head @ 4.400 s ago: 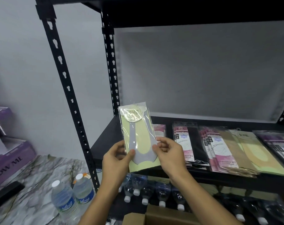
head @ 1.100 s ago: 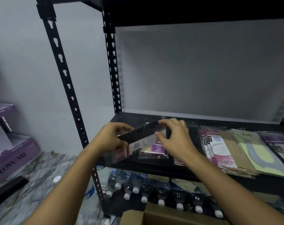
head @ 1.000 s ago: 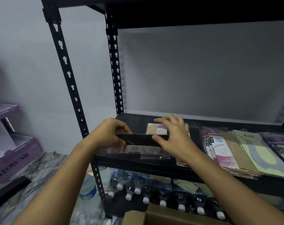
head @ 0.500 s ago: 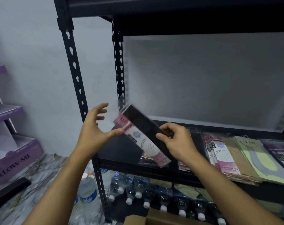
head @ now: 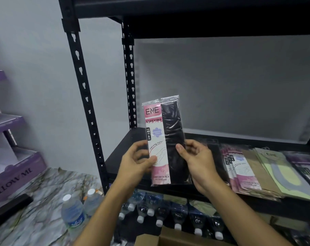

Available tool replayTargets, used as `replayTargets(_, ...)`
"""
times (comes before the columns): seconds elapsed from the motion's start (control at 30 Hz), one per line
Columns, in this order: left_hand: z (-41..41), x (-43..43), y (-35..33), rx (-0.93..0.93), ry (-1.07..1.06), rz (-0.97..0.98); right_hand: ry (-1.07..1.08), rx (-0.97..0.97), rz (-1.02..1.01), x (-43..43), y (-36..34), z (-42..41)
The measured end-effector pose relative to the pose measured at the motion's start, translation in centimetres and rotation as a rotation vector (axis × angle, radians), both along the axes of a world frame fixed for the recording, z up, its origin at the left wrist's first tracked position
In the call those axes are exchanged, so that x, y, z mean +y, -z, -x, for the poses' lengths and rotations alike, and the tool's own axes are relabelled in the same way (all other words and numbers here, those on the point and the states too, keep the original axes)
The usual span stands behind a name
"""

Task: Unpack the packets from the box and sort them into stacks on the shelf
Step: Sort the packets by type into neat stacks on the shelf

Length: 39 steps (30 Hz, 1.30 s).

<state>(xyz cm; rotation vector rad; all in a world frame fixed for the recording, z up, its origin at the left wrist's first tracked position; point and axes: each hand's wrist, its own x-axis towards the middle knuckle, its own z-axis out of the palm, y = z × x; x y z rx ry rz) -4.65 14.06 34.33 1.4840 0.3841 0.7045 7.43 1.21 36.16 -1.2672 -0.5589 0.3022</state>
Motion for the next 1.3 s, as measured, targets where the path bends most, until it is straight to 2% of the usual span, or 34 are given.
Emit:
replayTargets(0.1, 0.0, -0.2, 0.0, -0.013, 0.008, 0.050, 0.007, 0.039, 0.020, -0.8, 0.8, 0.0)
replayTargets(0.3, -1.0, -1.1, 0.4, 0.041, 0.020, 0.036, 0.153, -0.070, 0.192, -2.6, 2.2, -0.2)
replayTargets(0.63, -11.4, -4.9, -0.5, 0.300, -0.026, -0.281, 0.519, -0.290, 0.509, -6.5, 2.3, -7.6)
replayTargets(0.93, -16.1, -6.8, 1.9, 0.573, -0.049, -0.428, 0.438, -0.428, 0.966, -7.4, 3.7, -11.0)
replayTargets(1.1, -16.4, -6.8, 2.4, 0.579, -0.076, -0.466, 0.445, -0.499, 1.009, -7.5, 3.9, -10.9)
replayTargets(1.3, -16.0, -6.4, 2.4, 0.542, -0.071, -0.460, 0.492, -0.542, 0.958, -7.6, 3.8, -11.0)
